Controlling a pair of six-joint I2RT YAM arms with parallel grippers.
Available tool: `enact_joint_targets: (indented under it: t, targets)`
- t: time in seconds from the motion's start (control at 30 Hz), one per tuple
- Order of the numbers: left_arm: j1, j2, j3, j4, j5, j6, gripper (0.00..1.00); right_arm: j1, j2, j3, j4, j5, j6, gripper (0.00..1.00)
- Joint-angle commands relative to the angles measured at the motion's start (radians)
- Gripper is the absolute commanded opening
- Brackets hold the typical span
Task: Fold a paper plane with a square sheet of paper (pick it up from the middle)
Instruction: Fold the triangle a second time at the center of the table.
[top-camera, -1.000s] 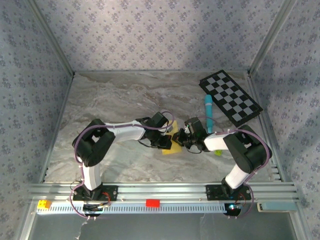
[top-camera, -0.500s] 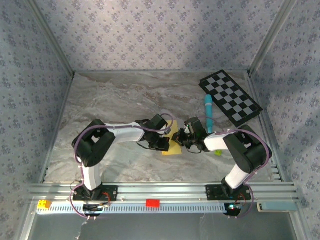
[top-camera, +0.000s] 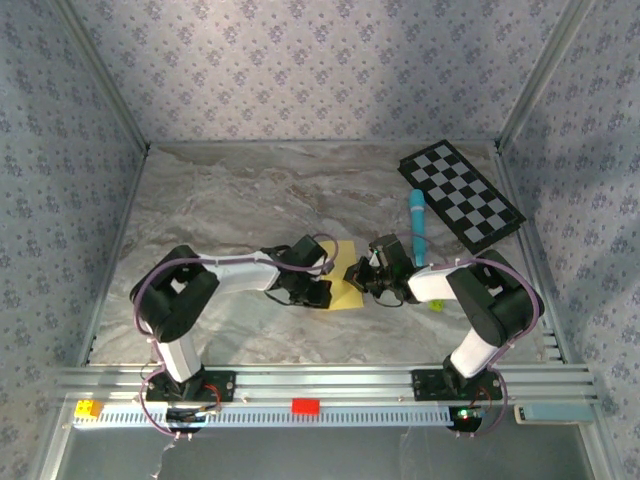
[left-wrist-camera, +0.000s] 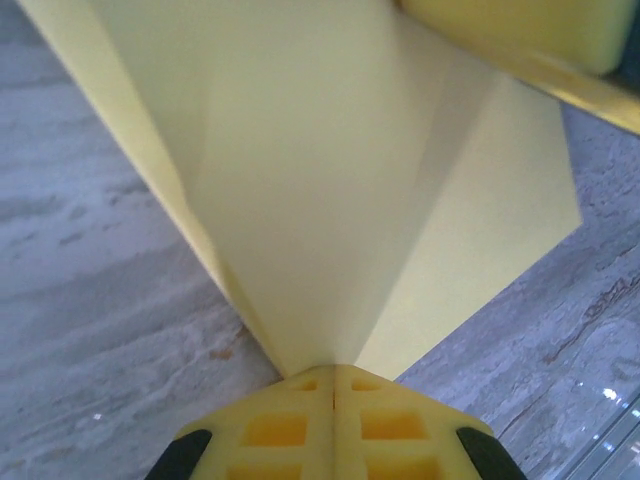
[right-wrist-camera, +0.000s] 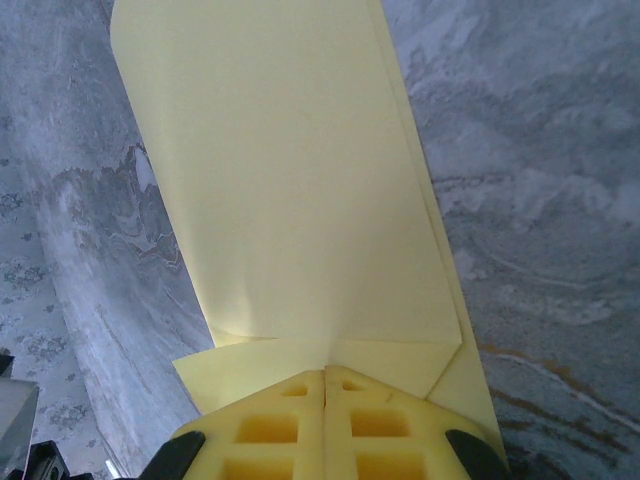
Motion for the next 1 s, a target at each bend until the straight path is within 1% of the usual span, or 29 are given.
enact_joint_targets:
  t: [0.0, 0.13, 0.33, 0.4, 0.47, 0.63, 0.87, 0.97]
  targets:
    - [-0.004, -0.037, -0.051, -0.085, -0.027, -0.01, 0.03, -0.012, 0.032, -0.032, -0.143, 0.065, -0.011, 0.0]
    - [-0.005, -0.069, -0.077, -0.076, -0.026, -0.021, 0.03, -0.012, 0.026, -0.033, -0.145, 0.064, -0.01, 0.0]
    - [-0.003, -0.177, -0.051, -0.043, -0.035, -0.028, 0.03, -0.012, 0.022, -0.035, -0.145, 0.067, -0.01, 0.0]
    - [-0.001, -0.185, -0.037, -0.014, -0.029, -0.037, 0.03, -0.012, 0.024, -0.036, -0.142, 0.068, -0.008, 0.0]
    - [0.005, -0.16, -0.008, 0.017, -0.003, -0.044, 0.03, -0.013, 0.025, -0.037, -0.138, 0.067, -0.007, 0.0]
    - [0.006, -0.042, 0.085, 0.053, 0.054, -0.06, 0.03, -0.011, 0.029, -0.038, -0.127, 0.067, -0.003, 0.0]
    - [0.007, 0.08, 0.152, 0.052, 0.042, -0.061, 0.03, -0.008, 0.035, -0.036, -0.12, 0.062, 0.001, 0.0]
    - [0.008, 0.103, 0.155, -0.017, -0.017, -0.047, 0.03, -0.008, 0.03, -0.038, -0.122, 0.063, -0.001, 0.0]
